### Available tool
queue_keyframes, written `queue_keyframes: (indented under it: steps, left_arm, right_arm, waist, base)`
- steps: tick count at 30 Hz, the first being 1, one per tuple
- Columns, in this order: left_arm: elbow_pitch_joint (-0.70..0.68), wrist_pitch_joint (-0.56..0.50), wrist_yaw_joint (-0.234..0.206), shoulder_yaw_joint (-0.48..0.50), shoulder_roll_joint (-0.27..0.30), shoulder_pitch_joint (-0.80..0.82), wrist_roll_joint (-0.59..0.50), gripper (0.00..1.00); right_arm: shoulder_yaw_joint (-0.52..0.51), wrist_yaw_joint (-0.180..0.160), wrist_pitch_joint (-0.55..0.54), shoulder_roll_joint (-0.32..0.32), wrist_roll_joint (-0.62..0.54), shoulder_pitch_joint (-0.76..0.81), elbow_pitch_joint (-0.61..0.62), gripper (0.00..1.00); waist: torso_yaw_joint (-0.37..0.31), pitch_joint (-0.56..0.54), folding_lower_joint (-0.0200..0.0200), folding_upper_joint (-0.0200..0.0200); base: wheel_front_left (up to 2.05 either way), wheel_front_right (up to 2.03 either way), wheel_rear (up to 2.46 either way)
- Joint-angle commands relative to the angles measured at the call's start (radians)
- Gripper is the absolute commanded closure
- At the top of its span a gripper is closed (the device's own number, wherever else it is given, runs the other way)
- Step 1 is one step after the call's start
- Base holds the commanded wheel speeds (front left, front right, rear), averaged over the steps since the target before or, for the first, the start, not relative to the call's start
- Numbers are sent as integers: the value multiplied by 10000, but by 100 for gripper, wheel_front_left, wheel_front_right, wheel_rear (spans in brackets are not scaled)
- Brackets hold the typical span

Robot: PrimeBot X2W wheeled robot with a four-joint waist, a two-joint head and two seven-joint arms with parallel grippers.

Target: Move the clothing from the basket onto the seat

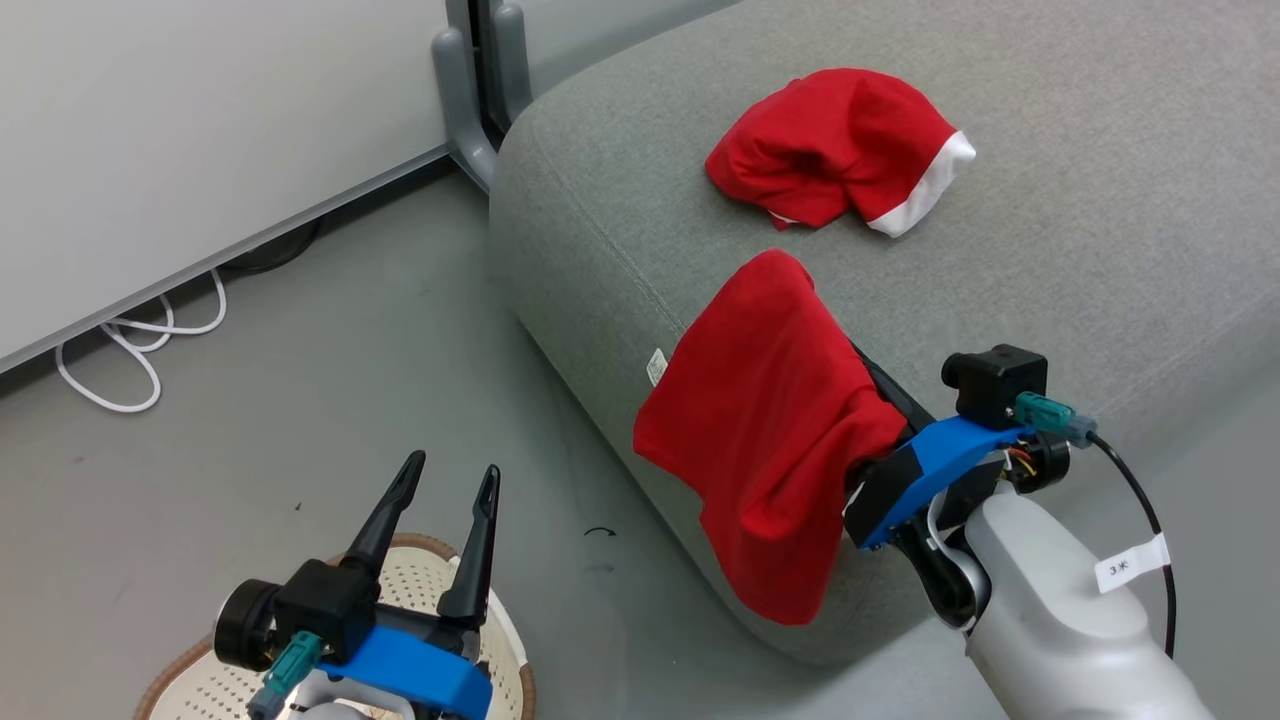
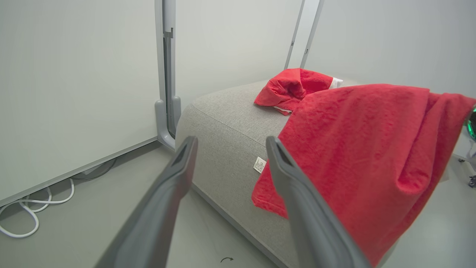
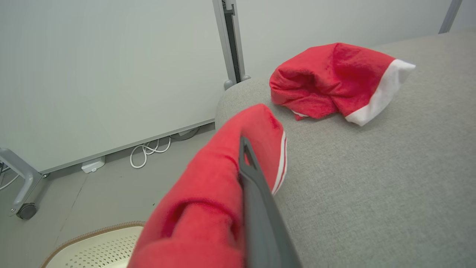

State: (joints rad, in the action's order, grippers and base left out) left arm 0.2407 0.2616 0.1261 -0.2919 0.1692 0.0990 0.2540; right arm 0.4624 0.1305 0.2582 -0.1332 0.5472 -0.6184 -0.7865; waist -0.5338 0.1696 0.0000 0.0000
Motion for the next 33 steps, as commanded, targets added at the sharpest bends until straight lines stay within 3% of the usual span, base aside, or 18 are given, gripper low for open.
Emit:
queue_keyframes:
  steps: [1, 16, 23, 33]
  left_arm:
    - [-32, 48, 66, 4, 49, 104, 7, 0]
    - [-154, 50, 43, -288, 191, 353, 39, 0]
    - [-356, 50, 43, -632, 451, 817, -25, 0]
    - [-918, 49, 44, -1044, 1201, 1877, -192, 0]
  right_arm:
    - [-32, 5, 55, 54, -26, 110, 57, 100]
    - [-425, 5, -278, -208, -238, -530, 556, 100]
    - [-1108, 5, -703, -1217, 133, -2189, 846, 100]
    - [-3208, 5, -1197, -3122, 369, -5173, 603, 100]
  waist:
    - [-27, 13, 0, 0]
    - [360, 394, 0, 0]
    - [819, 1163, 0, 0]
    - [1601, 3082, 0, 0]
  base:
    - [0, 0, 0]
    - [0, 0, 0]
    - [0, 0, 0]
    - [0, 0, 0]
